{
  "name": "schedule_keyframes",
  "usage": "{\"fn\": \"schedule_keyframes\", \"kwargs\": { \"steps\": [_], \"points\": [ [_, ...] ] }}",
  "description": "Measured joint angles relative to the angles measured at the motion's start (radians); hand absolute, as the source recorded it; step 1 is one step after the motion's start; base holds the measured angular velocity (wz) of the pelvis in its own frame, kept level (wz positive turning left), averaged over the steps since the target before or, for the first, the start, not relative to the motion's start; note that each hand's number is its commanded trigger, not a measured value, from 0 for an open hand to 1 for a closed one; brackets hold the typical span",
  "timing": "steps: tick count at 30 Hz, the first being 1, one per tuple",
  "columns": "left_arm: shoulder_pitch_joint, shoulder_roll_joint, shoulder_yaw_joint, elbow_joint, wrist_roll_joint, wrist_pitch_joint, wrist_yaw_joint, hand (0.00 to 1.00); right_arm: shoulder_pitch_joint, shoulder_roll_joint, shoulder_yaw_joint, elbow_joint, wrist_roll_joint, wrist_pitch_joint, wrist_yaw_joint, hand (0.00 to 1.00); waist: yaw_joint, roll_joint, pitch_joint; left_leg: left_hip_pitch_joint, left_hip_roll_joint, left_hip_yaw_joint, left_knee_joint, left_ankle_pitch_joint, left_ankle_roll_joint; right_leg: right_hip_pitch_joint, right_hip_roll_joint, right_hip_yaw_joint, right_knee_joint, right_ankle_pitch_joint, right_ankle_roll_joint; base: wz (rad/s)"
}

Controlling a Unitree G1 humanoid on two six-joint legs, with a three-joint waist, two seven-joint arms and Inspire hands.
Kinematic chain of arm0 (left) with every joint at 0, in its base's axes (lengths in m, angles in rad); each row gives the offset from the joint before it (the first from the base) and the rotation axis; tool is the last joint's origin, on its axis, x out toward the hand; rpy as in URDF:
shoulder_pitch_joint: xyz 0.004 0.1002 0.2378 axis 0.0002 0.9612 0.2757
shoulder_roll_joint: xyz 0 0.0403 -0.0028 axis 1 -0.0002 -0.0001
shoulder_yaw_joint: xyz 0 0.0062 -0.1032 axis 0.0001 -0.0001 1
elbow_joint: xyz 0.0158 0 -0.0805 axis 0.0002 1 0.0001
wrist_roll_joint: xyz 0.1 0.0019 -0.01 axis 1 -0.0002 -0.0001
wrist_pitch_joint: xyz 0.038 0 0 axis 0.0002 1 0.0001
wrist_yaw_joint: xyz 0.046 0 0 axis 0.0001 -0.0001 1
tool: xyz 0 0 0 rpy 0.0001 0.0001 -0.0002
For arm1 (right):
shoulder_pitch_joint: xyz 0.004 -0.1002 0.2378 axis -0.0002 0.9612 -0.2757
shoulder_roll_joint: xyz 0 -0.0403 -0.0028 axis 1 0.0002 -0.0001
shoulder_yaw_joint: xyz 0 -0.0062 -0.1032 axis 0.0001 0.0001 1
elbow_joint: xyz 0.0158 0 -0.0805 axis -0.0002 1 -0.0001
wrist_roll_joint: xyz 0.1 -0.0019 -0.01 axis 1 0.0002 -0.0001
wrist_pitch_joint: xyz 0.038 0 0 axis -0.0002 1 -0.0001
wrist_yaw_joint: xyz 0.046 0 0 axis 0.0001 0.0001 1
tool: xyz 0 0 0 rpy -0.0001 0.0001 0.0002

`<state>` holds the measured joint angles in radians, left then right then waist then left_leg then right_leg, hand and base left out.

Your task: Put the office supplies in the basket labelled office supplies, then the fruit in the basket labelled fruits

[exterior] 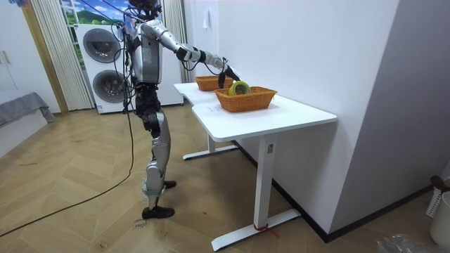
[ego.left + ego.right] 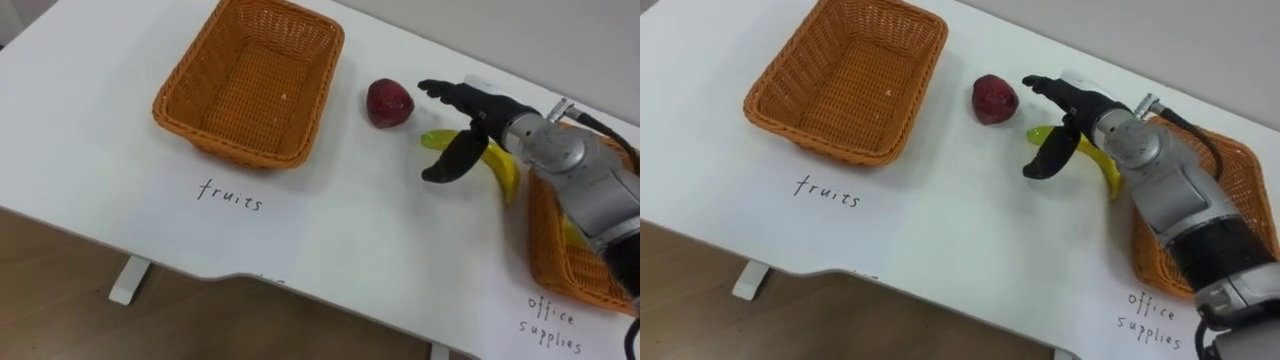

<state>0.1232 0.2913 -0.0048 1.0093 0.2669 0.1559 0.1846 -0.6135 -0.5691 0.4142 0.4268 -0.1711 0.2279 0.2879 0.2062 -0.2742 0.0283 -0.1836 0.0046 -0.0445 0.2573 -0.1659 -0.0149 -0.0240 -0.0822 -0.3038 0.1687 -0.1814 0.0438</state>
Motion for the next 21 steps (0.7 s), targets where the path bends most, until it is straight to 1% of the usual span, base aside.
{"fn": "schedule_keyframes", "kwargs": {
  "steps": [5, 7, 9, 13, 21],
  "points": [
    [0.001, 0.002, 0.0, 0.0, 0.001, -0.003, -0.001, 0.0, -0.004, 0.0, 0.0, 0.006, 0.0, 0.0, 0.017, 0.0, 0.003, 0.0, -0.0001, -0.001, 0.0, 0.0, 0.0, 0.0, 0.0, 0.0, 0.0, -0.001, 0.001, 0.0, 0.0, 0.0],
    [-0.007, 0.002, -0.004, 0.009, 0.005, -0.004, -0.001, 0.0, -0.004, 0.001, 0.002, 0.034, -0.002, 0.0, 0.021, 0.0, 0.022, 0.001, 0.0007, 0.0, 0.0, 0.0, -0.002, 0.0, 0.0, 0.001, 0.0, 0.0, 0.001, 0.0, 0.0, 0.0],
    [-0.02, 0.002, -0.01, 0.029, 0.003, -0.004, 0.001, 0.0, -0.004, 0.002, 0.015, 0.063, -0.029, 0.001, 0.021, 0.0, 0.033, 0.001, 0.001, -0.001, -0.001, -0.006, -0.002, 0.0, 0.0, 0.001, 0.001, -0.002, 0.0, 0.0, 0.0, 0.07],
    [-0.023, 0.002, -0.025, 0.056, -0.001, -0.004, 0.002, 0.0, -0.004, 0.002, 0.033, 0.089, -0.072, 0.0, 0.034, 0.0, 0.042, 0.001, 0.0011, -0.007, -0.001, -0.012, 0.0, 0.0, -0.001, -0.001, 0.001, -0.01, 0.0, 0.0, 0.0, 0.06],
    [-0.04, 0.003, -0.029, 0.077, 0.0, -0.015, 0.001, 0.0, -0.007, 0.001, 0.033, 0.119, -0.075, -0.019, 0.035, 0.0, 0.041, 0.0, 0.0016, -0.015, -0.001, -0.015, 0.003, 0.001, -0.001, -0.005, 0.001, -0.016, 0.0, 0.0, 0.0, 0.02]
  ]
}}
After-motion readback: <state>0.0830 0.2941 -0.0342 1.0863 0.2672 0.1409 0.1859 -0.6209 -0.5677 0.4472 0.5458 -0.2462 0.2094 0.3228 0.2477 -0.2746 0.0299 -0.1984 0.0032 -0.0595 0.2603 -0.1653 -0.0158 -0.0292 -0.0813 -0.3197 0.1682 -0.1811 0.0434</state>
